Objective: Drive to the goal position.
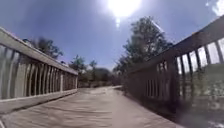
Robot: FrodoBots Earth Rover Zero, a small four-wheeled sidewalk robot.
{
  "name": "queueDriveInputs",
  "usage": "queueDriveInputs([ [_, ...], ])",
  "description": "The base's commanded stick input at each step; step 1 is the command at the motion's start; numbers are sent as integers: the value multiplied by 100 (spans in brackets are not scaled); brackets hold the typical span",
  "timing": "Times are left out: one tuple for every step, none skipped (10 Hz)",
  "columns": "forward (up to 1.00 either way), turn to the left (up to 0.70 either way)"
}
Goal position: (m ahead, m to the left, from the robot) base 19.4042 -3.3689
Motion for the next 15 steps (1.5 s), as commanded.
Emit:
queueDriveInputs([
  [85, 15],
  [85, 0],
  [85, 0],
  [85, 0],
  [85, 25],
  [85, 10],
  [85, 0],
  [85, 0],
  [85, 0],
  [85, 0],
  [85, 0],
  [85, 0],
  [85, 0],
  [85, 0],
  [85, 0],
])
